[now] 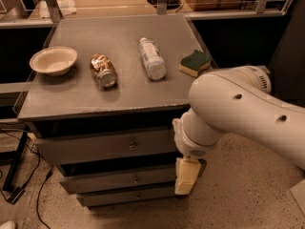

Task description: Open top drawer

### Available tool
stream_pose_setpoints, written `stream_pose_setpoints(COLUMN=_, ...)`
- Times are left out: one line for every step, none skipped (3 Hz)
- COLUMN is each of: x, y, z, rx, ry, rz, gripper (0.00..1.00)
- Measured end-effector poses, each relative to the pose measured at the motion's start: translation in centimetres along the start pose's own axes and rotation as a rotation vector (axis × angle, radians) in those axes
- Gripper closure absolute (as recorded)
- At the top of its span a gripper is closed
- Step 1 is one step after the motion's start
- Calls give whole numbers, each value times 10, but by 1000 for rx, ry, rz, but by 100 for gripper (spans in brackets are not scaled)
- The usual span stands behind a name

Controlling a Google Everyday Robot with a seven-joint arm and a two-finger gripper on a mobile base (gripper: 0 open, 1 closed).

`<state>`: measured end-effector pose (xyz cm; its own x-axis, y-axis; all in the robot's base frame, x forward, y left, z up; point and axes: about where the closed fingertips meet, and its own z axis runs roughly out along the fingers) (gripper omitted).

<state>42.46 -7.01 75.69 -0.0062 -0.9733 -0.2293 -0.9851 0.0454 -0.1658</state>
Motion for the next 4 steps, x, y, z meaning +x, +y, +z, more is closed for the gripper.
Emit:
stream_pose_setpoints(x=1, y=-7, z=19, rx=-13, ry=2, rz=-4, gripper=0)
stream_pose_setpoints(x=6, y=-13, z=36, rx=-24, ry=1, rz=-3, gripper=0)
stream_pose_setpoints(x=19, y=-34, z=62, rx=-20, ry=7, rz=2, gripper=0)
stream_pose_setpoints(x=21, y=-42, z=67, rx=-15, ry=15, rz=1, gripper=0)
